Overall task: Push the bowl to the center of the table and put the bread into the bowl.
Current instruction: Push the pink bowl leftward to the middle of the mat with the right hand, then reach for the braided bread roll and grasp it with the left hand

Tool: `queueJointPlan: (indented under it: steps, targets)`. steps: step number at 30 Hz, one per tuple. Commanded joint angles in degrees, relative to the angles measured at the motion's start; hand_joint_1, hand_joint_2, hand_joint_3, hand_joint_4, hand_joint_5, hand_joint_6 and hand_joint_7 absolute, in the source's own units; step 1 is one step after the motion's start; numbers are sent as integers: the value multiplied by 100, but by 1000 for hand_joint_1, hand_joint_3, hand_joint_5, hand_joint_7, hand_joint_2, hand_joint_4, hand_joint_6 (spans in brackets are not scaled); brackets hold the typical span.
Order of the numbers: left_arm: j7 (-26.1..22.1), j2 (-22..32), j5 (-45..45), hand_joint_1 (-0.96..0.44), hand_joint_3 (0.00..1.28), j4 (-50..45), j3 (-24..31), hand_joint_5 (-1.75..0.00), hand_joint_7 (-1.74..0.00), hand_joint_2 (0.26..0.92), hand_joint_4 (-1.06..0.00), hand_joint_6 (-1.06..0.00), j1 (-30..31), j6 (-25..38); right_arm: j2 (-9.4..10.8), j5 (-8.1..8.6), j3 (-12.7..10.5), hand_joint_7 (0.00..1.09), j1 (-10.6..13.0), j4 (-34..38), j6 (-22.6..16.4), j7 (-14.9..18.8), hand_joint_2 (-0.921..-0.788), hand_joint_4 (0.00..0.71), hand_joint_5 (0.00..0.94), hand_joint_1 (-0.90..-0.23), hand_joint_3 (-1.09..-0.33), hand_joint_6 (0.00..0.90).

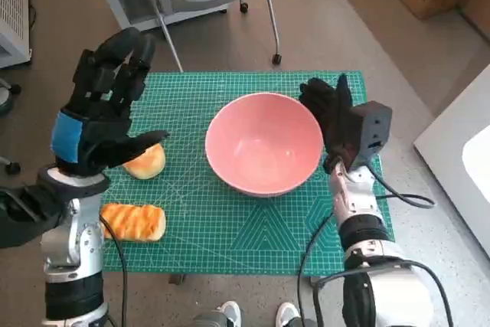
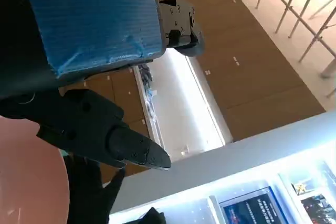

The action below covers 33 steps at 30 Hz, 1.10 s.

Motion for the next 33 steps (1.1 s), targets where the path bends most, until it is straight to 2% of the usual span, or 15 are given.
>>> queueJointPlan:
  steps: [1,6,14,22,26,33]
  targets:
    - [52,34,-41,-357,5,-124,34,-10,-631,901,-130,1,79,60,131,6,-21,28,-30,90,146,82,-921,420,21,-555,-713,541]
    - [87,9,-47,-348,4,-177,12,-9,-635,900,-131,1,91,82,138,-46,14,28,-81,76,127,115,-921,415,15,-549,-712,541]
    - [82,28,-105,-344,3,-220,59,-8,-632,899,-131,1,163,76,-134,-87,72,18,-221,-35,-111,178,-921,402,5,-517,-736,523]
    - [45,64,-151,-356,2,-206,133,-5,-625,898,-127,1,190,34,-389,-44,101,13,-309,-267,-841,342,-921,396,1,-537,-709,513]
    - [57,65,-143,-360,2,-219,149,-3,-623,898,-124,1,185,25,-482,129,12,9,-289,-422,-1378,690,-921,380,0,-557,-684,506]
    - [79,131,-131,-356,2,-344,183,-2,-617,897,-124,-2,199,58,-437,559,-120,2,-168,-857,-2189,1539,-921,355,0,-550,-656,490]
